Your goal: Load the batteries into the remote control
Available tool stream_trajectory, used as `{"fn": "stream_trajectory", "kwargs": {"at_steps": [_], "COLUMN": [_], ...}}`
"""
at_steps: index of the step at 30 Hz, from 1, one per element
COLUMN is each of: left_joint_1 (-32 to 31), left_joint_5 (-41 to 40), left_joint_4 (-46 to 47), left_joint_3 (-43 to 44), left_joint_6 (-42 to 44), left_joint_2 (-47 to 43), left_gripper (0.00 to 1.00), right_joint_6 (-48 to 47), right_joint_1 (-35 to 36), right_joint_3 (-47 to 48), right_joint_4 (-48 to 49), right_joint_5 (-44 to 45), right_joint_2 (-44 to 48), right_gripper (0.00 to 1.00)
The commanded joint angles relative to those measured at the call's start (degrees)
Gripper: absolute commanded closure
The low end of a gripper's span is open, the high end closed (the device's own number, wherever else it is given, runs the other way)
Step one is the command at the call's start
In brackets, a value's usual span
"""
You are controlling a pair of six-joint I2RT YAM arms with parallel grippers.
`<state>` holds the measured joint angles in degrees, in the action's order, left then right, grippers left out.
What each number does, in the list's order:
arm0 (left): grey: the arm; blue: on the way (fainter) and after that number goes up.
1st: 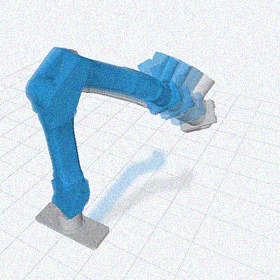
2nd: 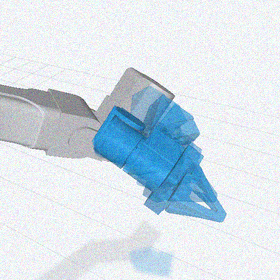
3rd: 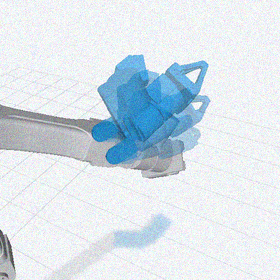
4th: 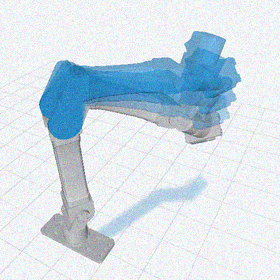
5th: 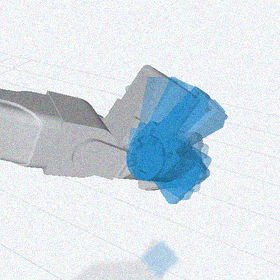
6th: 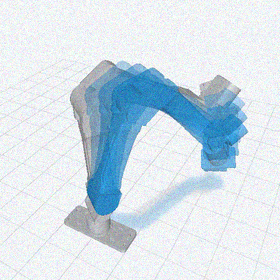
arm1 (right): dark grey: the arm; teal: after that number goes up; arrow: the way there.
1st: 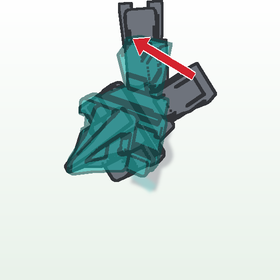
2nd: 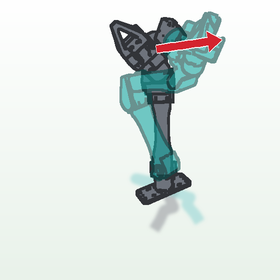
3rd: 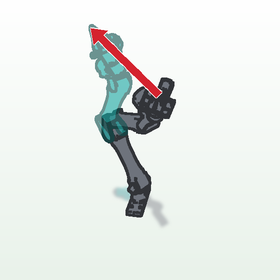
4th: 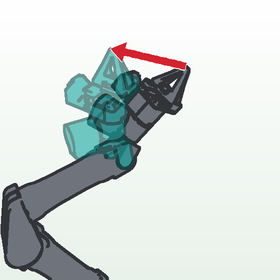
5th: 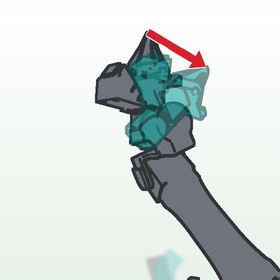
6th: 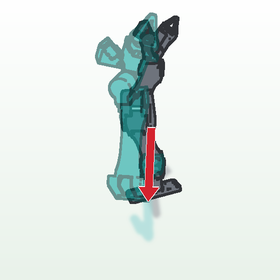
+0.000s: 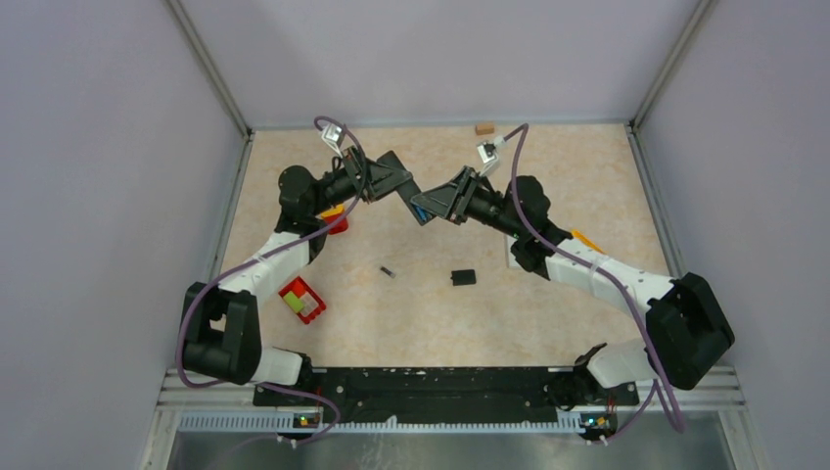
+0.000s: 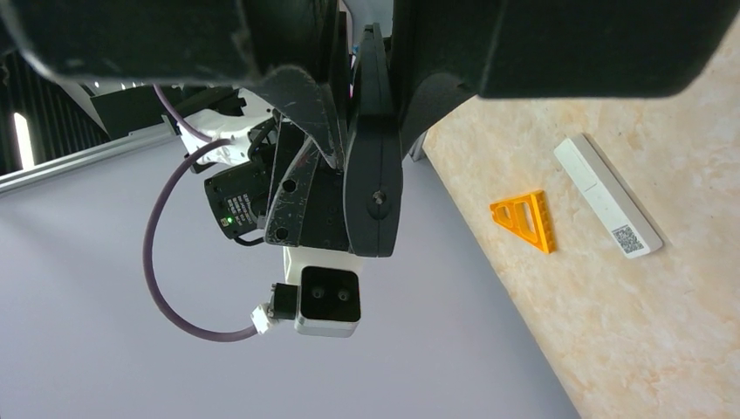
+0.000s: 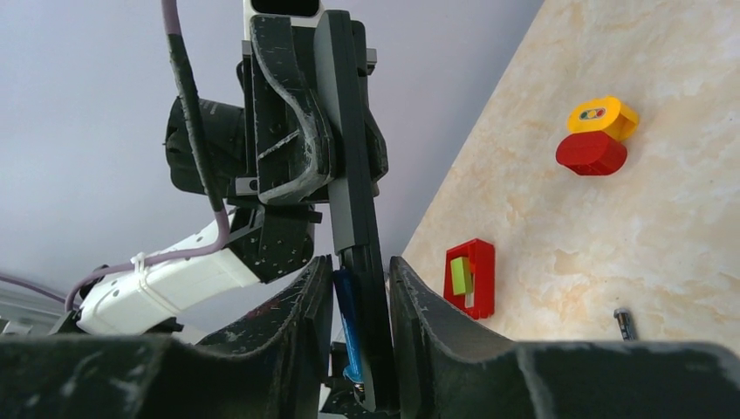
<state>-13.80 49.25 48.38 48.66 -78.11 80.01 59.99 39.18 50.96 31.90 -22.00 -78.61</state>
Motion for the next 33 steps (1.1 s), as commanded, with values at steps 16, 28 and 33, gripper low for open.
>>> {"fn": "stream_trajectory", "kwargs": {"at_steps": [16,28,33], "left_joint_1": [0.53,0.53,0.53], "left_joint_5": [3.98,4.07,4.35], "left_joint_4": [5.07,3.52,3.72], "left_joint_3": [2.06,2.62,2.89], "left_joint_6": [6.87,7.89,7.81], "left_joint_2": [-1.90,-2.34,-2.41], "left_gripper": [1.00,1.00,1.00], "right_joint_6": [-2.88,-7.46,-8.42], "right_joint_1": [-0.83,-0.95,-0.94], "right_joint_3": [0.94,2.23,3.47], "right_joint_4": [-6.95,-8.57,-8.69], "right_joint_5": [2.09,2.67,1.87], "right_joint_2": [6.41,4.41,2.63], "right_gripper": [0.25,0.61,0.65]}}
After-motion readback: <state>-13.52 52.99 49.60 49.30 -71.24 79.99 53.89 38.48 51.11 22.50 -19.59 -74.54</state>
